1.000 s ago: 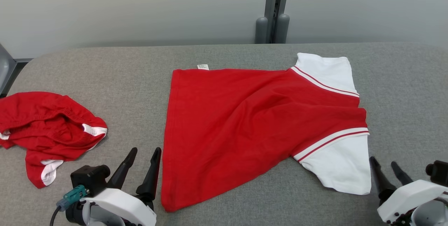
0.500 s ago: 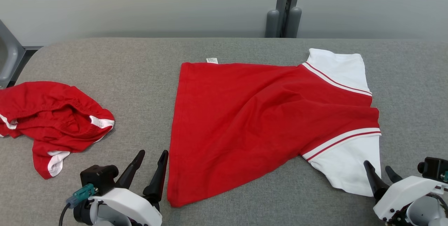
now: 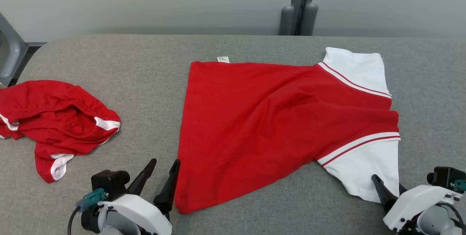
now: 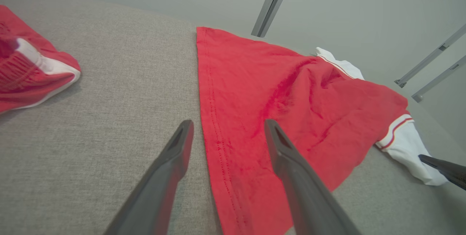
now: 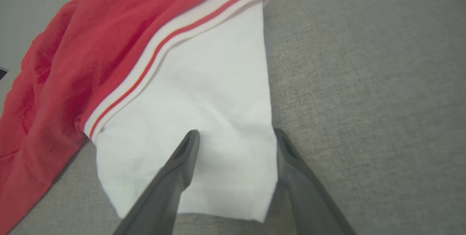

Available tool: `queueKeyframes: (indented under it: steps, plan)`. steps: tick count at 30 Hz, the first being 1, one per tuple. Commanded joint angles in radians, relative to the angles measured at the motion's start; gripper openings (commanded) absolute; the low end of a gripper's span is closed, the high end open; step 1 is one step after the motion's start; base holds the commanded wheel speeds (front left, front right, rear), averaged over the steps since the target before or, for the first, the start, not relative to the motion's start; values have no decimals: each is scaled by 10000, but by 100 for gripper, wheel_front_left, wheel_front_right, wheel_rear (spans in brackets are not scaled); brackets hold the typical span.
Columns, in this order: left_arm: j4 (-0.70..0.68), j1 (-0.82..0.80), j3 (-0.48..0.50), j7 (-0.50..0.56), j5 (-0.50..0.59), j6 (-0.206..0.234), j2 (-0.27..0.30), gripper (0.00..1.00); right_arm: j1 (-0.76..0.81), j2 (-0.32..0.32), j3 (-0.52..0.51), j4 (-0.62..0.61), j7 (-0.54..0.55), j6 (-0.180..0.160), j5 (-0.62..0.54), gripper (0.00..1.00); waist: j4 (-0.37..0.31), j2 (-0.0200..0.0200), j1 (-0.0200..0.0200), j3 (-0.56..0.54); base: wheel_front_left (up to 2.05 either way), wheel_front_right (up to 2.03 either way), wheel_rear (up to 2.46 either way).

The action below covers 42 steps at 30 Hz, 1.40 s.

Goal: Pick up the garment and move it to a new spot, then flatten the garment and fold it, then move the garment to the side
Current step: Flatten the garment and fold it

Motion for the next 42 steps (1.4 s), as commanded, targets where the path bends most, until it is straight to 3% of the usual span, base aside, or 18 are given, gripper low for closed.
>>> queueKeyframes:
  steps: [1, 2, 3, 4, 5, 17, 28, 39, 41, 42]
  plan:
    - [29, -189, 19, -14, -20, -54, 29, 100, -38, 98, 126, 102, 84, 24, 110, 100, -2, -1, 0, 12, 0, 0, 0]
    - [40, -212, 14, -9, -16, -62, 28, 100, -60, 100, 157, 110, 51, 24, 142, 50, -3, -1, 0, 17, 0, 0, 0]
    - [52, -231, 6, -1, -13, -68, 22, 100, -77, 100, 194, 115, 18, 24, 163, 38, -3, -1, 0, 21, 0, 0, 0]
    - [64, -244, -4, 7, -7, -75, 13, 100, -99, 97, 229, 134, -13, 24, 183, 6, -3, -1, 0, 23, 0, 0, 0]
    - [69, -252, -13, 11, -2, -69, 1, 100, -112, 85, 253, 157, -54, 24, 187, 0, 1, -1, 0, 24, 0, 0, 0]
    - [172, -3, -75, -28, -57, -6, -67, 100, 273, -319, 238, -557, -295, 24, 698, 0, -268, -1, 0, -302, 0, 0, 0]
    - [144, 107, -47, -61, -103, 44, -31, 100, 1523, -642, -449, -2540, 1115, 23, 645, 0, -812, -1, 0, -440, 0, 0, 0]
    - [128, -60, -48, -27, -67, 65, 52, 100, 2366, -299, -808, -3469, 2750, 23, 758, 0, -939, -1, 0, -251, 0, 0, 0]
    - [138, -89, -49, -10, -69, 59, 72, 100, 2374, -251, -946, -3576, 2769, 23, 696, 78, -951, -1, 0, -226, 0, 0, 0]
    - [143, -106, -52, 2, -68, 54, 79, 100, 2339, -218, -1032, -3619, 2689, 23, 641, 100, -958, -1, 0, -213, 0, 0, 0]
